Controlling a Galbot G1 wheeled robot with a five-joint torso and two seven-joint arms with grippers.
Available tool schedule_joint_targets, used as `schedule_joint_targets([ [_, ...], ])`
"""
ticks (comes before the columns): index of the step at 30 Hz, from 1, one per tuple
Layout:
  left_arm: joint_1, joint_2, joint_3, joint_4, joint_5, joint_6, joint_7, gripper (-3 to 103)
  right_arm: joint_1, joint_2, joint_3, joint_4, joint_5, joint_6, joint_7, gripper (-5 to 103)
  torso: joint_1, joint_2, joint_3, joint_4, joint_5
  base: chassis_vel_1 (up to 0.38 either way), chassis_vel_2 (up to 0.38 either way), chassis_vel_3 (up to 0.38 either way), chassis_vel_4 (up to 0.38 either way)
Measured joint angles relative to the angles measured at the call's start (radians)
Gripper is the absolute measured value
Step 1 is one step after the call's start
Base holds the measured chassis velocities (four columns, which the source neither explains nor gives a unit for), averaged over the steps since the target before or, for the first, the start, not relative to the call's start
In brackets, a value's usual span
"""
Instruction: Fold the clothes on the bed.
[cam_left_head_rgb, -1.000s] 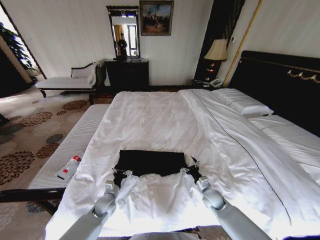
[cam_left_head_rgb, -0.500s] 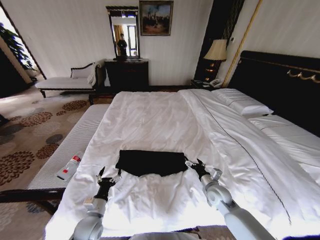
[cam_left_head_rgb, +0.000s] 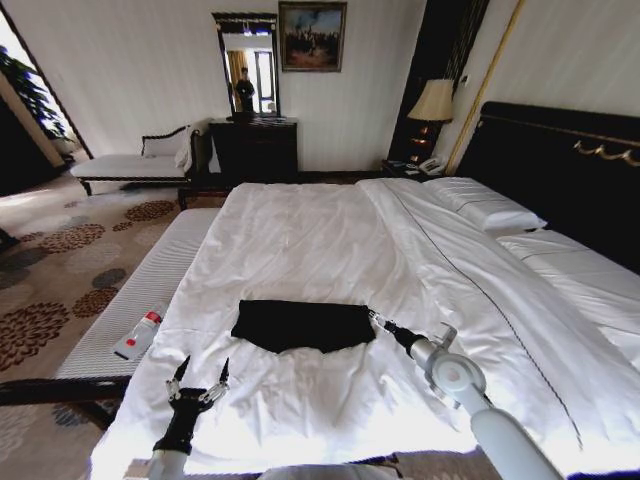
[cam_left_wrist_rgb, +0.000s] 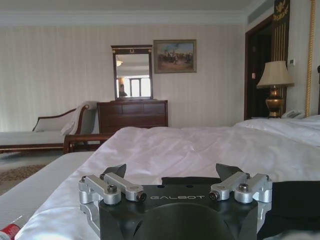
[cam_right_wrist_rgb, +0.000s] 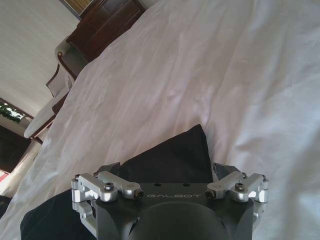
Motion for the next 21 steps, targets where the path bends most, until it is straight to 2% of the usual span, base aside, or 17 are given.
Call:
schedule_joint_targets([
  [4, 0.010, -0.013, 0.006, 0.001, 0.001, -0.024, -0.016, 100, 0.027, 0.012, -0.008, -0.030, 0.008, -0.012, -0.009, 100, 0.000, 0.000, 0.000, 0.0002, 0.0000, 0.000, 0.000, 0.000, 0.000],
  [12, 0.019, -0.021, 0.024, -0.004, 0.004, -0.028, -0.012, 100, 0.074, 0.007, -0.036, -0.087, 0.009, -0.026, -0.033, 100, 0.000, 0.000, 0.000, 0.0002, -0.0001, 0.000, 0.000, 0.000, 0.000],
  [21, 0.001, -0.050, 0.058, -0.005, 0.022, -0.013, 0.001, 100, 0.099, 0.016, -0.063, -0.136, -0.058, -0.035, -0.045, 100, 0.000, 0.000, 0.000, 0.0001, -0.0001, 0.000, 0.000, 0.000, 0.000],
])
